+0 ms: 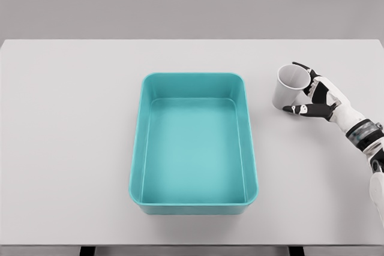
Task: Put the paper cup into the basket with your right arm
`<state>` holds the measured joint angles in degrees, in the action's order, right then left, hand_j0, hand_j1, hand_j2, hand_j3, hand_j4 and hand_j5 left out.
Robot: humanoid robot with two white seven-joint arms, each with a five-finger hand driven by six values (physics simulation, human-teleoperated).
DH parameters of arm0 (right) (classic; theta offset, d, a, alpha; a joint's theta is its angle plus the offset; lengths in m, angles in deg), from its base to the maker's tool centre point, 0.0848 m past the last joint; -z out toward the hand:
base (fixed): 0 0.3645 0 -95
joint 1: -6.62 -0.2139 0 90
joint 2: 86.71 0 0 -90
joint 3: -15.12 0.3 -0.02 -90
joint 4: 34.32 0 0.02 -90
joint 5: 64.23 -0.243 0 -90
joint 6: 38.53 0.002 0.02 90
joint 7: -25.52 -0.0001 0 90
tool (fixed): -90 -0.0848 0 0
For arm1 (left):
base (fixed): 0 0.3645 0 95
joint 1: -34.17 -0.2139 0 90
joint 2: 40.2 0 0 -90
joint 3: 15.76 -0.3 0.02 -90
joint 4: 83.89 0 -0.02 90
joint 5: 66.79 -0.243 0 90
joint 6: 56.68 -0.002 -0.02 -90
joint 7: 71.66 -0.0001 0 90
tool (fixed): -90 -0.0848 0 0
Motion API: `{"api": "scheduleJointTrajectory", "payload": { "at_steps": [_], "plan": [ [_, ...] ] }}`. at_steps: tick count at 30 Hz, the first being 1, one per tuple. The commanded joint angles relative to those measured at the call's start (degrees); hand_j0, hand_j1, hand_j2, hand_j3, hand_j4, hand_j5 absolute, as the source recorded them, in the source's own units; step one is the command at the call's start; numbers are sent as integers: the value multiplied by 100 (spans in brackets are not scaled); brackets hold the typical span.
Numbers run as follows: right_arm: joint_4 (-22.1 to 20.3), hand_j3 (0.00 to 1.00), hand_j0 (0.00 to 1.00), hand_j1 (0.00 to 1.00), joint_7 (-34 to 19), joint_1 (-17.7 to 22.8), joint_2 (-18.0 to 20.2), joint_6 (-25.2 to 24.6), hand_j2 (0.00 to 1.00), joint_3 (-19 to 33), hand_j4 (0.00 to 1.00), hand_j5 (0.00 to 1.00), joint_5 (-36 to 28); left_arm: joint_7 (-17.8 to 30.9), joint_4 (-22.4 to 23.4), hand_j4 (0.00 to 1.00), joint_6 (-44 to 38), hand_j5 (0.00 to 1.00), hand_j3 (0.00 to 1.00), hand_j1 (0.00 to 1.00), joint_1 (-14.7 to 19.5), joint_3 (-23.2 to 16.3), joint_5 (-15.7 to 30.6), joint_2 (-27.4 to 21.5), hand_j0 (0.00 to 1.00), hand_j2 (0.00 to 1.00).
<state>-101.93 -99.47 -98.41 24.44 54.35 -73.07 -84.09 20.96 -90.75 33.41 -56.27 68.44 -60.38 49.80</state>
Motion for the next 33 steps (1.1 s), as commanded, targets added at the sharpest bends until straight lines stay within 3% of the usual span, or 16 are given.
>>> {"api": "scheduleJointTrajectory", "payload": {
  "at_steps": [1,5,15,24,33],
  "plan": [
    [-15,97,97,97,0,0,4,-7,97,-6,97,97,-36,1,0,100,0,100,100,100,0,0,1,0,100,100],
    [-24,82,82,82,0,0,13,-16,82,-32,82,82,-36,1,0,100,0,100,100,100,0,0,1,0,100,100],
    [-50,62,62,62,0,-9,22,-42,62,-32,62,62,-36,1,0,100,0,100,100,100,0,0,1,0,100,100],
    [-164,57,57,57,0,-18,83,-16,57,-23,57,57,-36,1,0,100,0,100,100,100,0,0,1,0,100,100],
    [-823,54,54,54,0,44,109,-33,54,21,54,54,-44,1,0,100,0,100,100,100,0,0,1,0,100,100]
  ]
}}
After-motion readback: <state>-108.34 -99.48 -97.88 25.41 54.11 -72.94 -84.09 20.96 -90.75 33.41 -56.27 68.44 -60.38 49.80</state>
